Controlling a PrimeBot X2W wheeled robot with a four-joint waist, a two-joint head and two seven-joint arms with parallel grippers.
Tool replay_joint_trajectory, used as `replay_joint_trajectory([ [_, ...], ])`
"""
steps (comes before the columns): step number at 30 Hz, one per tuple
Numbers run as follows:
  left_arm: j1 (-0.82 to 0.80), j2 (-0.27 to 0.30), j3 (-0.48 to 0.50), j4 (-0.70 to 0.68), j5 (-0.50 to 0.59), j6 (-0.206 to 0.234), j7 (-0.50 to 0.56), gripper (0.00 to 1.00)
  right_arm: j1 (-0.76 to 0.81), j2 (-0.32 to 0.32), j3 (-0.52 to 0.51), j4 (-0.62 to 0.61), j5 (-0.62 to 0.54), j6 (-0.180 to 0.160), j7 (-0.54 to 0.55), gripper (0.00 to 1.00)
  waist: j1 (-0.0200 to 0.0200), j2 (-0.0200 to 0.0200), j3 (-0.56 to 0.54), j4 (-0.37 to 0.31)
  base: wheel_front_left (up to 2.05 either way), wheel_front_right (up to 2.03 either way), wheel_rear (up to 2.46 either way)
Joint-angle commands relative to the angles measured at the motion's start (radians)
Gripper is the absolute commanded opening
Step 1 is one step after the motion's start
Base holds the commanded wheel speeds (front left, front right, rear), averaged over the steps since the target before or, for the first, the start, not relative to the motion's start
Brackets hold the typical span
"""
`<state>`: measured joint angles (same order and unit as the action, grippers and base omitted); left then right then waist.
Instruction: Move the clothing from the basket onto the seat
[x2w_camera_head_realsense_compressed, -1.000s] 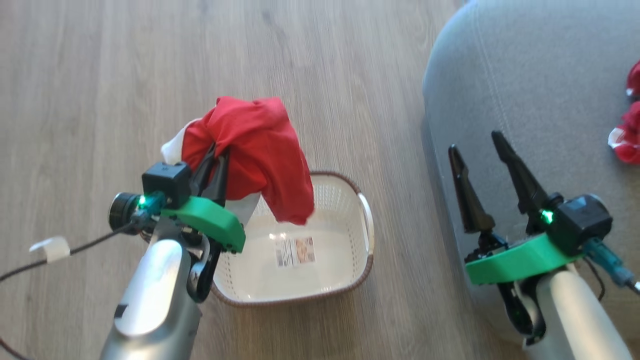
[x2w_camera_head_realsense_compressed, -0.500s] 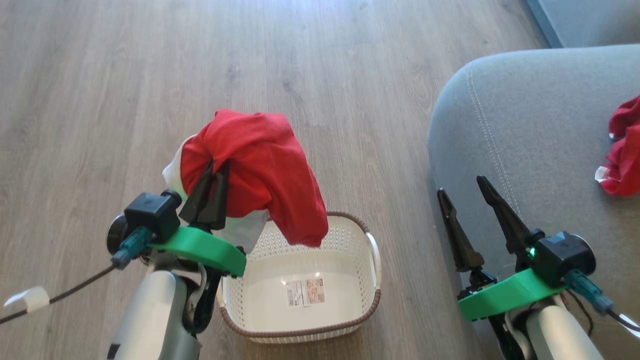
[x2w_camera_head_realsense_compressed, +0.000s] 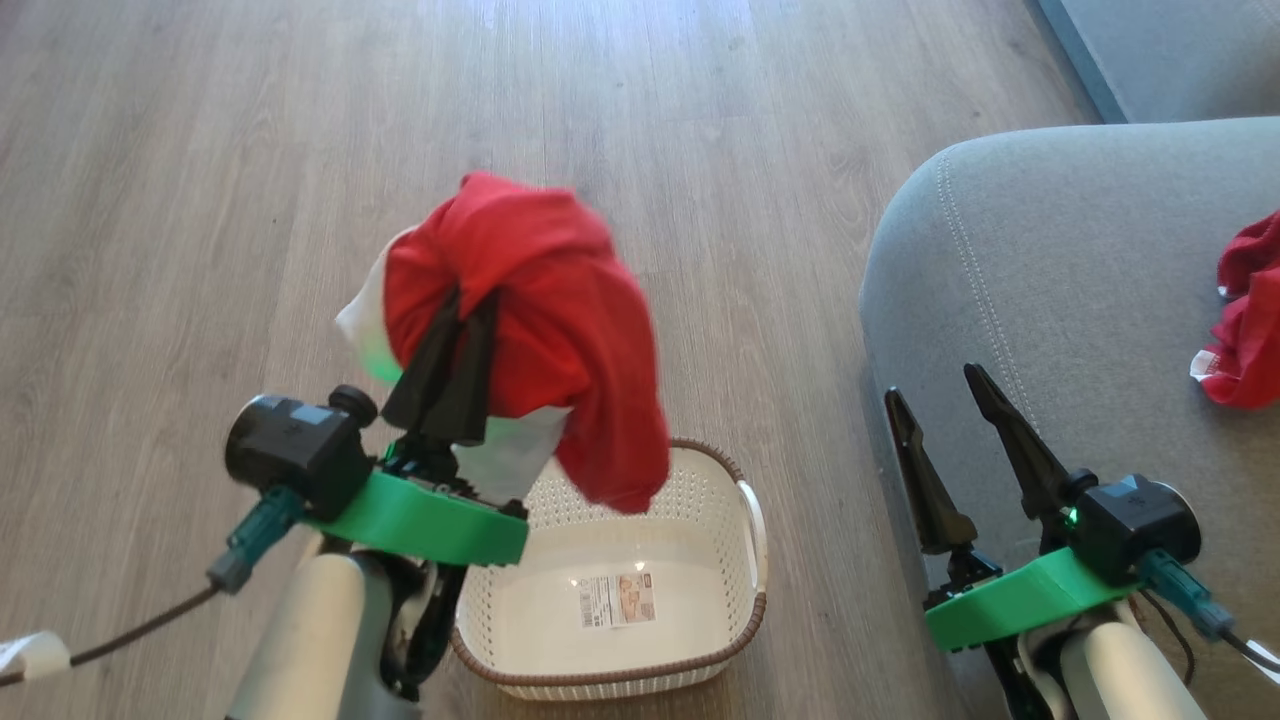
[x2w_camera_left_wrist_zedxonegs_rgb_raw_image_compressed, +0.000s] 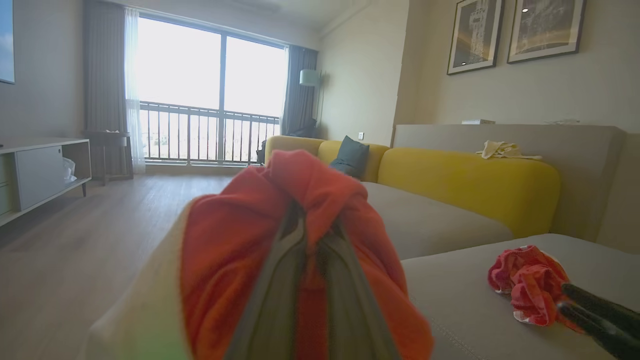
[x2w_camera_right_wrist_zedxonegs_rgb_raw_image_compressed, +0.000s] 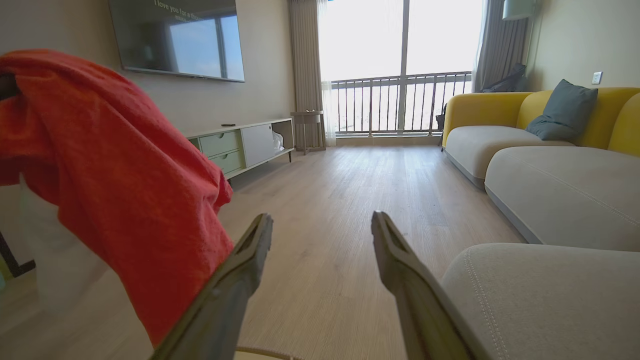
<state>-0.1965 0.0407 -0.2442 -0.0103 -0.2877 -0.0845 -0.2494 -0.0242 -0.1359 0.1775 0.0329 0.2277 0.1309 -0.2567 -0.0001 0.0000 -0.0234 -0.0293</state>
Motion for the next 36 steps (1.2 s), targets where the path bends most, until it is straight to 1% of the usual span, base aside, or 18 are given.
replay_joint_trajectory([
  [1,-0.035,0.01,0.012,-0.075,0.01,-0.003,-0.012,0.0,-0.014,-0.005,0.016,-0.036,-0.011,0.0,-0.005,1.0,0.0001,0.0,0.0,0.0,0.0,0.0,0.0],
  [5,-0.039,0.01,-0.033,-0.156,0.019,-0.01,-0.012,0.0,-0.001,0.002,0.0,-0.044,-0.014,0.0,-0.005,1.0,0.0001,0.0,0.001,-0.002,0.0,0.0,0.0],
  [8,-0.046,0.01,-0.06,-0.176,0.025,-0.012,-0.012,0.0,0.012,0.005,-0.007,-0.043,-0.015,0.0,-0.005,1.0,0.0001,0.0,0.002,-0.003,0.0,0.0,0.0],
  [10,-0.053,0.01,-0.07,-0.192,0.035,-0.004,-0.012,0.0,0.019,0.002,-0.007,-0.037,-0.018,0.0,-0.005,1.0,0.0001,0.0,0.004,-0.005,0.0,0.0,0.0],
  [13,-0.055,0.01,-0.081,-0.203,0.038,0.015,-0.012,0.0,0.023,-0.003,-0.006,-0.033,-0.026,0.0,-0.005,1.0,0.0001,0.0,0.006,-0.007,0.0,0.0,0.0],
  [15,-0.056,0.01,-0.087,-0.211,0.038,0.02,-0.012,0.0,0.022,-0.001,-0.007,-0.032,-0.026,0.0,-0.005,1.0,0.0001,0.0,0.008,-0.01,0.0,0.0,0.0],
  [24,-0.053,0.009,-0.102,-0.212,0.042,0.014,-0.012,0.0,0.022,0.004,-0.009,-0.032,-0.027,0.0,-0.005,1.0,0.0001,0.0,0.012,-0.01,0.0,0.0,0.0],
  [30,-0.05,0.009,-0.099,-0.204,0.043,0.013,-0.012,0.0,-0.002,-0.026,0.038,-0.05,-0.032,0.0,-0.005,1.0,0.0001,0.0,0.014,-0.014,0.0,0.0,0.0],
  [36,-0.05,0.009,-0.093,-0.198,0.048,0.009,-0.012,0.0,-0.02,-0.103,0.124,-0.127,-0.02,0.0,-0.005,1.0,0.0001,0.0,0.017,-0.018,0.0,0.0,0.0],
])
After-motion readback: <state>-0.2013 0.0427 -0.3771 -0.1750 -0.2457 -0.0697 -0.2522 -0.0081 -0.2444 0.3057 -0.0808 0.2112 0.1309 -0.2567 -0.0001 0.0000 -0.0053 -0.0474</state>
